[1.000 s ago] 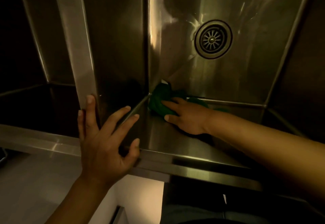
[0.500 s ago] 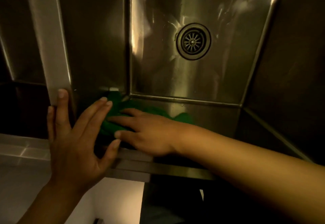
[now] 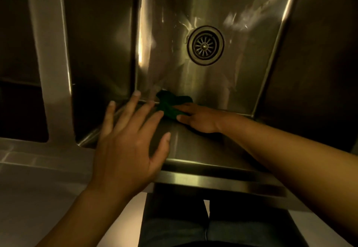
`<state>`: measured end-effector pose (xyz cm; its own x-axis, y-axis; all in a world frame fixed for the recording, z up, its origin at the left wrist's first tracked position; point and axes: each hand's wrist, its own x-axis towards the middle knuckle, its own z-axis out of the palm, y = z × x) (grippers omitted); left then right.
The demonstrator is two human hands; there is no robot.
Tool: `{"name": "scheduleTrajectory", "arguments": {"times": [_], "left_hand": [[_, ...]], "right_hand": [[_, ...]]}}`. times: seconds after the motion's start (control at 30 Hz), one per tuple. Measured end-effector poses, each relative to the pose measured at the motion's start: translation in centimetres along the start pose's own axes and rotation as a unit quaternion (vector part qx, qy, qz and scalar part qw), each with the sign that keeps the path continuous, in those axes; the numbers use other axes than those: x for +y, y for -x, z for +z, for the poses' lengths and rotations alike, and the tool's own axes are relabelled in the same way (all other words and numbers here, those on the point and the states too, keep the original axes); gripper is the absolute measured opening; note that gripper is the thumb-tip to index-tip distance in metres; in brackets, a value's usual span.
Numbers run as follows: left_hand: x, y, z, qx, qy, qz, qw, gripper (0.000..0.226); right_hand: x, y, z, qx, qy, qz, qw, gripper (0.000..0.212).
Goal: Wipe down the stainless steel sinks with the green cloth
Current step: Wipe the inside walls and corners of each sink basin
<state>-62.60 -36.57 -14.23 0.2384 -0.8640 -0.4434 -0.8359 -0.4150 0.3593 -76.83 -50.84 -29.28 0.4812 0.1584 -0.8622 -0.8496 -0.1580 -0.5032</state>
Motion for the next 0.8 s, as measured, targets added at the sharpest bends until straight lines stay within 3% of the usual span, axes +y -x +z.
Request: {"name": "scheduleTrajectory", "arguments": {"times": [0.23,0.53,0.63,0.8], "left_hand": [[1.7,-1.2,0.5,-0.088,0.02,-0.065,0.994,0.048],[2.2,-0.7,0.3,-0.064,0.037,-0.075,0.994,0.048],[2.5,-0.9,0.3,-0.024,0.061,-0.096,0.993,0.037],[2.7,-1.0,0.6,-0.008,0.066,-0.129,0.989,0.043]], "right_hand": [[3.7,6.3,-1.2,0.017,0.018,0.041,0.999,0.052],[2.1,19.6,-0.9,0.022,-0.017,-0.018,0.999,0.055],[-0.1,19.4,-0.5,0.021,-0.022,-0.045,0.999,0.055],[-2.7,13.4,0.1,0.014,0.009,-0.072,0.997,0.051]]}}
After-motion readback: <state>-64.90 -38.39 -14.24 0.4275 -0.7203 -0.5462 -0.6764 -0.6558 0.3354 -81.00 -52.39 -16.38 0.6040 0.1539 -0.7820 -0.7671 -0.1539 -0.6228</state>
